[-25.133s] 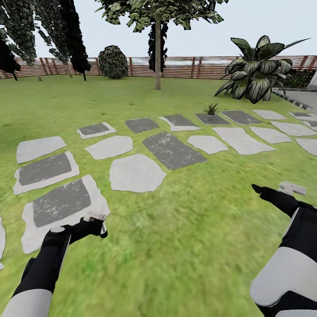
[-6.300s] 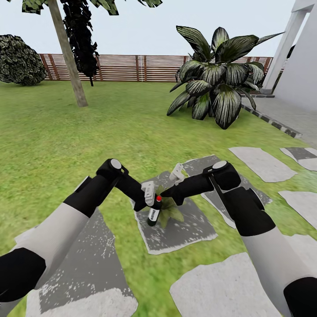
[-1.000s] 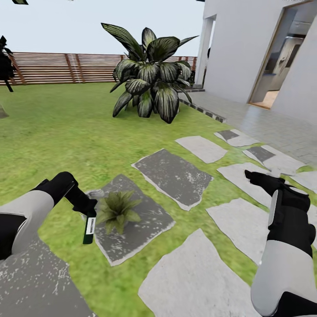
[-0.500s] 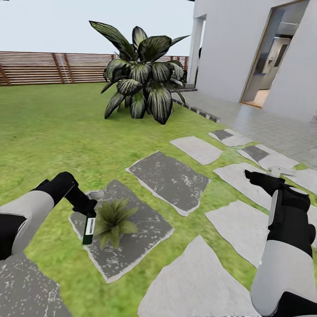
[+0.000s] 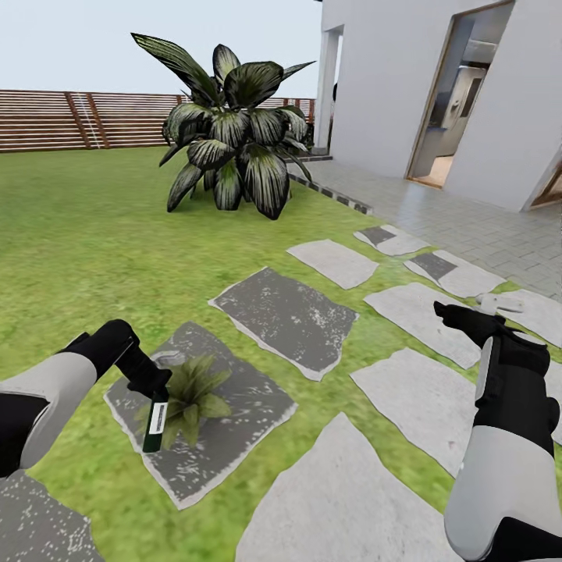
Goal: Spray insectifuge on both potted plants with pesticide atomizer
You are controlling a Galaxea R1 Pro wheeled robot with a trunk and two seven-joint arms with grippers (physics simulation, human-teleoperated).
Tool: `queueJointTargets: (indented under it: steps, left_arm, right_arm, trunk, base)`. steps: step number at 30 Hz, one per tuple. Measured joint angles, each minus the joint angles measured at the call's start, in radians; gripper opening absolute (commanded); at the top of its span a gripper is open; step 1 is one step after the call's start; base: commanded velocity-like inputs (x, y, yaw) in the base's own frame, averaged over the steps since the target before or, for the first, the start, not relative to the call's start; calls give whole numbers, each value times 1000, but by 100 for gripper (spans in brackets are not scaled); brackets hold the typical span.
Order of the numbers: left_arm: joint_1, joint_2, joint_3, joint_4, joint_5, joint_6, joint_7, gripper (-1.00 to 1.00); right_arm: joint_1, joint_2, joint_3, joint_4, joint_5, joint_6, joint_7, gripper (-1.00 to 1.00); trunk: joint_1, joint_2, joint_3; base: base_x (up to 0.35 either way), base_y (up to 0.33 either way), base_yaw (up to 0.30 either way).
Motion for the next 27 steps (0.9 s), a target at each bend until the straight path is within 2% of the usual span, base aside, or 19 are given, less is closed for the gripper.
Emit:
queueJointTargets:
  steps: [6,8,11,13,27]
  left_arm:
    - [10,4,-3,1,-1,0,2,-100]
    - [13,4,-23,0,1,0,2,-100]
    - [15,5,-75,0,2,-1,2,-100]
    - [15,5,-89,0,3,-1,2,-100]
    - [15,4,-96,-6,3,-1,0,-100]
  right_arm:
    - [0,1,0,1,0,0,0,100]
    - [0,1,0,1,0,0,0,100]
    - [0,1,0,1,0,0,0,100]
    - [0,1,0,1,0,0,0,100]
    - [0,2,1,1,0,0,0,100]
  trunk:
    - [0,0,0]
    - [0,0,0]
    - [0,0,0]
    - [0,0,0]
    - [0,0,-3]
  base:
    - [0,0,0]
    - [0,0,0]
    - [0,0,0]
    - [0,0,0]
    - [0,0,0]
